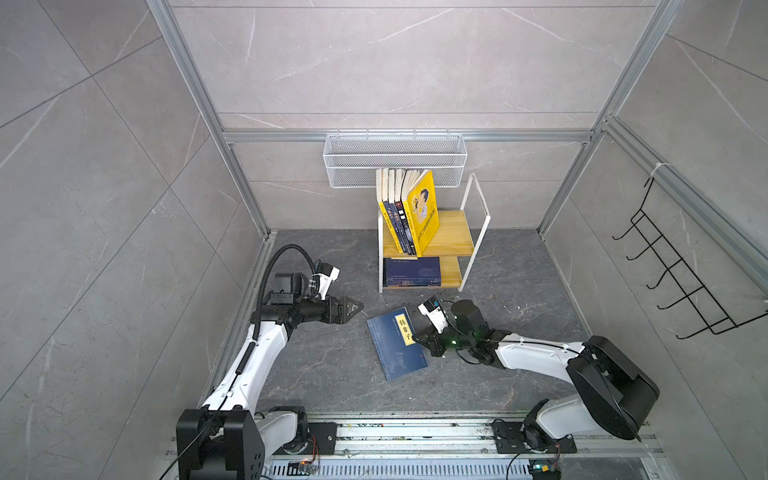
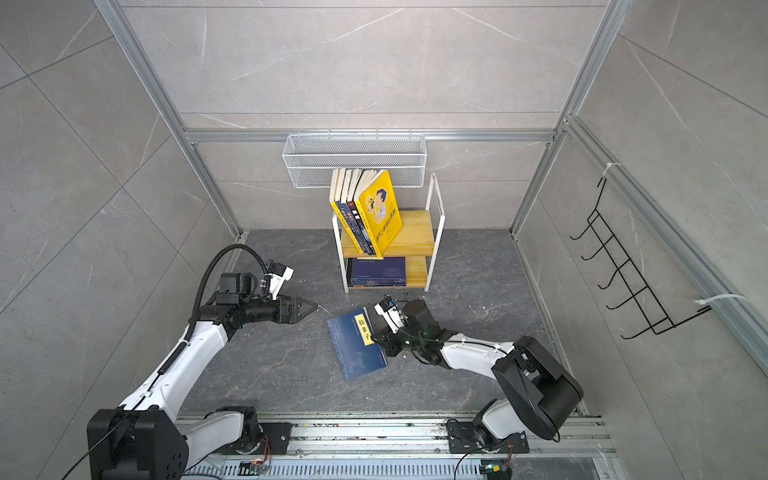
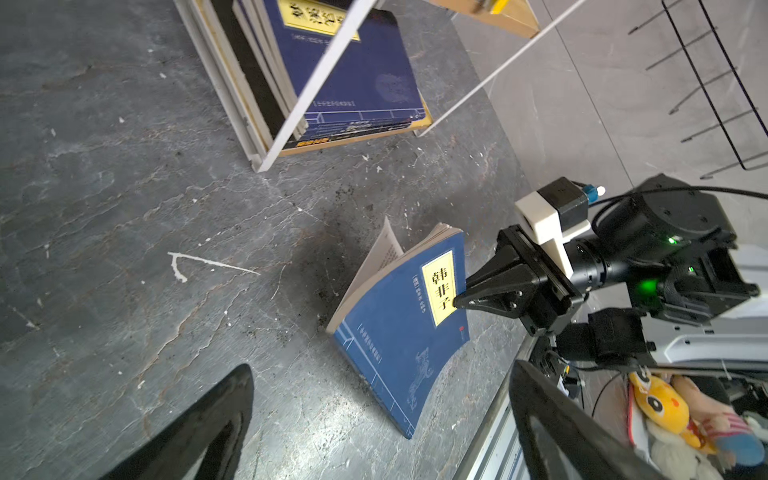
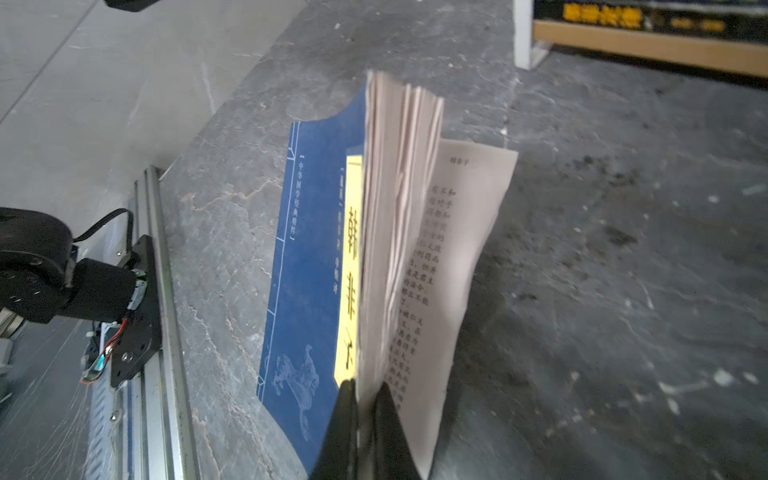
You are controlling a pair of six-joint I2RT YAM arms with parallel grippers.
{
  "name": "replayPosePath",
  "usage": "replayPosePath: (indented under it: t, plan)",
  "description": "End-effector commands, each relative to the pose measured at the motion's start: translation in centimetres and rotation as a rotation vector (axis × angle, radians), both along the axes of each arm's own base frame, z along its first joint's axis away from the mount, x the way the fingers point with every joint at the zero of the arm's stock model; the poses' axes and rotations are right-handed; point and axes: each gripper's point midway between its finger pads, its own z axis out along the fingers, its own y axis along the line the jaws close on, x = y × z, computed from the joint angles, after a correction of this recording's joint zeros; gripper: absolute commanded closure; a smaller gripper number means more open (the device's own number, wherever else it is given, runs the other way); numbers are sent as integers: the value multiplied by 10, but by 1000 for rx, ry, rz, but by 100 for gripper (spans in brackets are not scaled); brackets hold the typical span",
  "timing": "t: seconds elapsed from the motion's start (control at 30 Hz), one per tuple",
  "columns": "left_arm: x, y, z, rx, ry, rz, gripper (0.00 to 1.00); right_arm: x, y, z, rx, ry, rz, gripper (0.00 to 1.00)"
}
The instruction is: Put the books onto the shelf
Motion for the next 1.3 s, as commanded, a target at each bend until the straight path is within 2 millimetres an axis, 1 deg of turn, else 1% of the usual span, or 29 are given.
replayPosePath:
  t: [0.0, 0.1, 0.3, 0.4, 0.53, 0.63, 0.77, 0.83, 0.9, 1.03, 1.07, 1.13, 1.27]
  plan:
    - [-17, -7, 17, -4, -79, -115, 6, -1, 27, 38, 77, -133, 159, 100]
    - [-19, -6, 12, 4, -60, -108, 7, -4, 37, 52, 84, -172, 227, 100]
    - [-25, -7, -2, -29, 31, -80, 7, 2, 45, 64, 79, -194, 255, 100]
    - [-27, -7, -8, -41, 53, -75, 9, 4, 49, 66, 86, -197, 268, 100]
    - [-28, -8, -14, -56, 81, -65, 21, 4, 53, 72, 111, -208, 280, 100]
    - [-27, -11, -14, -78, 88, -68, 30, 5, 55, 72, 111, -213, 291, 100]
    - [-26, -14, -15, -109, 107, -66, 46, 4, 59, 78, 129, -222, 307, 100]
    - [-26, -14, -18, -108, 109, -65, 58, 7, 60, 78, 121, -230, 303, 100]
    - [-26, -14, -14, -116, 109, -62, 70, 10, 61, 76, 105, -223, 298, 100]
    - [-27, -16, -8, -136, 103, -62, 98, 15, 63, 80, 107, -229, 283, 100]
    - [-27, -15, -7, -138, 97, -58, 100, 18, 64, 80, 96, -234, 271, 100]
    - [-27, -15, -5, -139, 97, -51, 100, 24, 64, 79, 71, -240, 243, 100]
    - [-25, -12, 3, -161, 96, -22, 100, 30, 61, 77, -10, -287, 157, 68]
